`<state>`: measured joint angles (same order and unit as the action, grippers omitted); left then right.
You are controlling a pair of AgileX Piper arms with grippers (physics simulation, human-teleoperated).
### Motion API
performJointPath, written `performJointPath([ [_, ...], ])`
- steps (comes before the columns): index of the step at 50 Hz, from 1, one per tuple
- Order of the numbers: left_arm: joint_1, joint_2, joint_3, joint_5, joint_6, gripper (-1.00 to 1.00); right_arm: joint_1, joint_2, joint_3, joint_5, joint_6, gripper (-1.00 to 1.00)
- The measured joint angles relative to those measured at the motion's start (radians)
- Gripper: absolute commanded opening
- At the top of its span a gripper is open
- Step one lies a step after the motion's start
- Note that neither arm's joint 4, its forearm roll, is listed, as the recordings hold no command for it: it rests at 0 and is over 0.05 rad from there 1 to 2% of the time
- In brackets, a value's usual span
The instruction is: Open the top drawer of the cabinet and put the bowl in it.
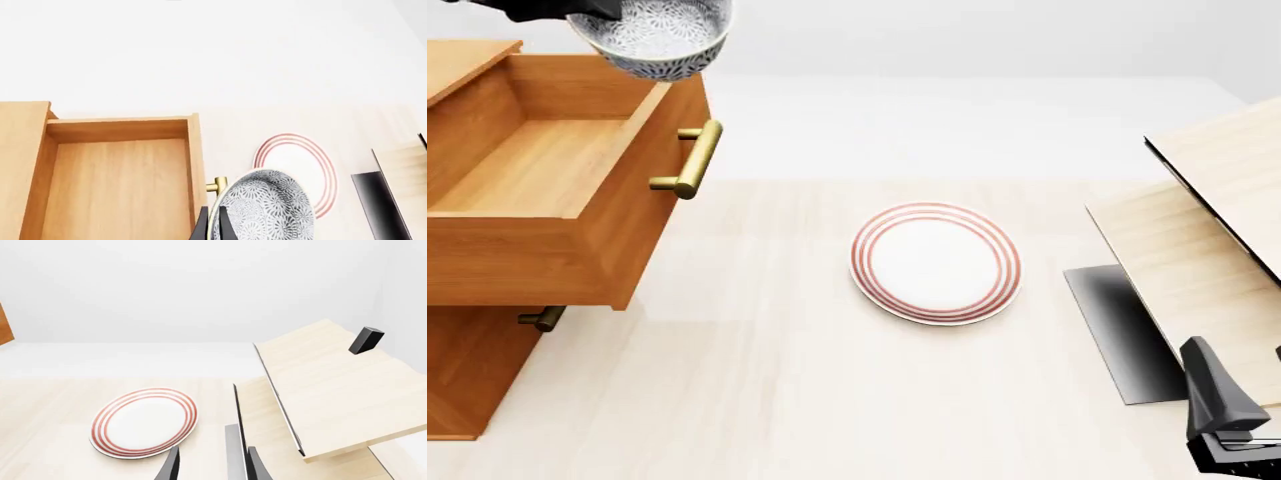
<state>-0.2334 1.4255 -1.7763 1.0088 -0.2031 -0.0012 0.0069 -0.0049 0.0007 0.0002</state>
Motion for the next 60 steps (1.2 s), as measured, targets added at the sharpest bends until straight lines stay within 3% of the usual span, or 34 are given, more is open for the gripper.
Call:
performJointPath([
  [60, 0.251, -0.259, 0.347, -0.113, -0.179, -1.0, 0.0, 0.0, 0.0, 0.0, 0.0, 1.0],
])
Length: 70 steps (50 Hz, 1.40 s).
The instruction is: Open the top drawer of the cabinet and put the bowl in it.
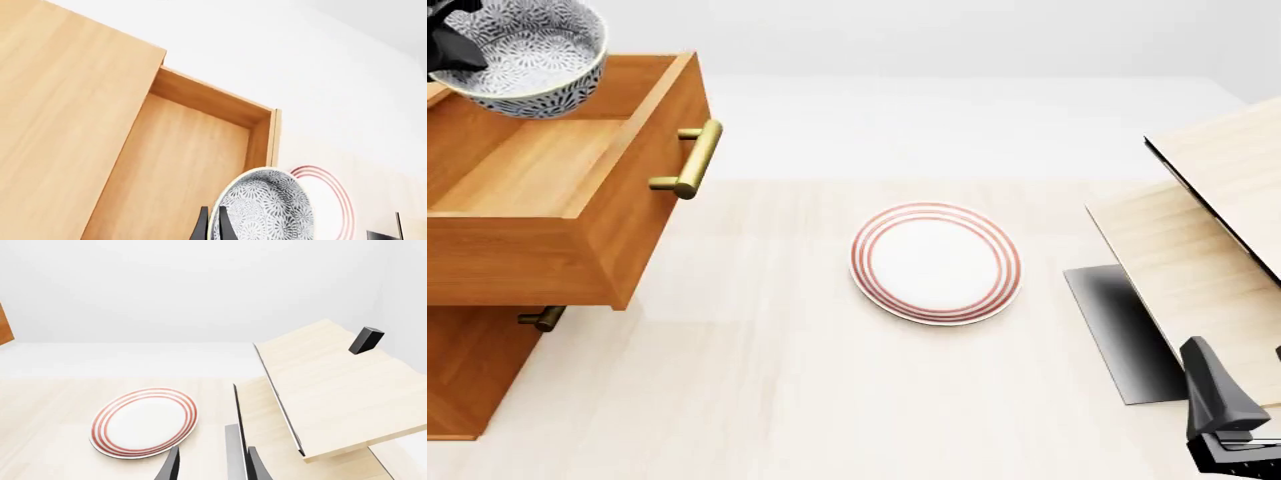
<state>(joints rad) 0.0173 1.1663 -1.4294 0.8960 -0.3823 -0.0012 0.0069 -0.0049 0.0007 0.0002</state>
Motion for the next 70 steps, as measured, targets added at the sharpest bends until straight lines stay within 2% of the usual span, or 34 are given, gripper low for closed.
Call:
performJointPath([
  [30, 0.1, -0.023, 0.123, -0.092, -0.047, -1.0, 0.0, 0.0, 0.0, 0.0, 0.0, 1.0],
  [70, 0.128, 0.127, 0.177, -0.24, -0.066, -1.0, 0.0, 0.0, 0.0, 0.0, 0.0, 1.0],
])
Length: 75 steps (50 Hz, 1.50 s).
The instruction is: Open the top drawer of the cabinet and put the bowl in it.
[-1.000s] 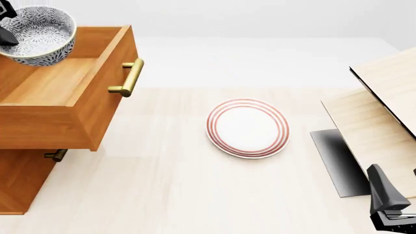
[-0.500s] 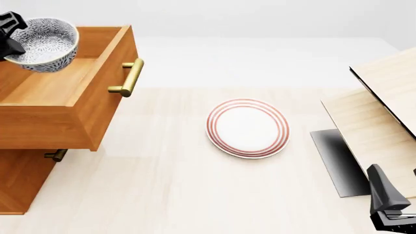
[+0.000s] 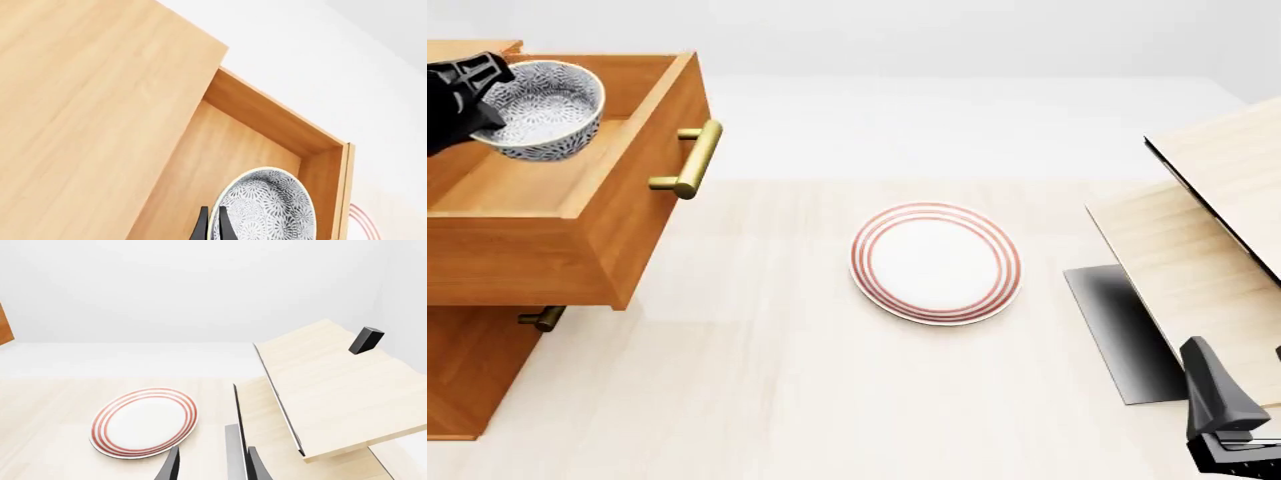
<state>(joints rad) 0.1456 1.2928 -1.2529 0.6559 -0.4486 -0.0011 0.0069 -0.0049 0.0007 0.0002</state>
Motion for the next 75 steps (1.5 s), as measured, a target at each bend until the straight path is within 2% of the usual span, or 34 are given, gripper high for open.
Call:
performJointPath([
  [39, 0.012, 0.141, 0.004, -0.109, -0.005, -1.0, 0.0, 0.0, 0.0, 0.0, 0.0, 1.0],
  [40, 0.012, 0.142, 0.003, -0.108, -0.005, 1.0, 0.0, 0.0, 0.0, 0.0, 0.0, 1.0],
  [59, 0.013, 0.137, -0.006, -0.081, 0.029, 1.0, 0.0, 0.0, 0.0, 0.0, 0.0, 1.0],
  [75, 0.013, 0.073, 0.0, -0.034, 0.048, 1.0, 0.0, 0.0, 0.0, 0.0, 0.0, 1.0],
])
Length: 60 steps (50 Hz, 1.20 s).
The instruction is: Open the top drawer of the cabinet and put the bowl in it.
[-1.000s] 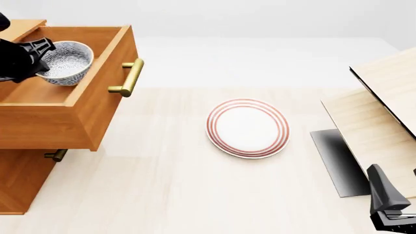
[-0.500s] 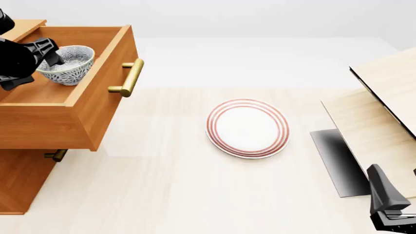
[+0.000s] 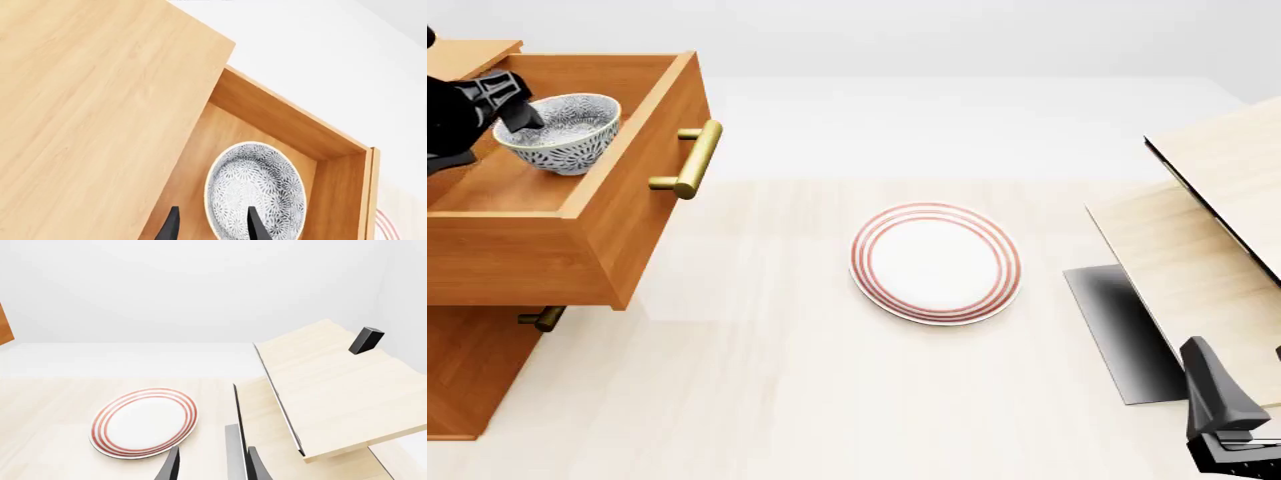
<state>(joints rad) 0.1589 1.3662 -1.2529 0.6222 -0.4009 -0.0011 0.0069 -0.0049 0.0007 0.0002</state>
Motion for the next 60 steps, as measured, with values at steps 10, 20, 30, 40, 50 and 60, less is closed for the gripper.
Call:
performJointPath([
  [10, -0.008, -0.049, 0.011, 0.029, 0.003, 1.0, 0.0, 0.0, 0.0, 0.0, 0.0, 1.0],
  [20, -0.02, -0.099, 0.022, 0.058, 0.005, 1.0, 0.0, 0.0, 0.0, 0.0, 0.0, 1.0],
  [30, -0.025, -0.151, 0.017, 0.1, 0.014, 1.0, 0.0, 0.0, 0.0, 0.0, 0.0, 1.0],
  [40, -0.032, -0.197, 0.008, 0.142, 0.022, 1.0, 0.0, 0.0, 0.0, 0.0, 0.0, 1.0],
  [50, -0.038, -0.244, -0.003, 0.188, 0.032, 1.0, 0.0, 0.0, 0.0, 0.0, 0.0, 1.0],
  [60, -0.042, -0.298, -0.021, 0.243, 0.042, 1.0, 0.0, 0.0, 0.0, 0.0, 0.0, 1.0],
])
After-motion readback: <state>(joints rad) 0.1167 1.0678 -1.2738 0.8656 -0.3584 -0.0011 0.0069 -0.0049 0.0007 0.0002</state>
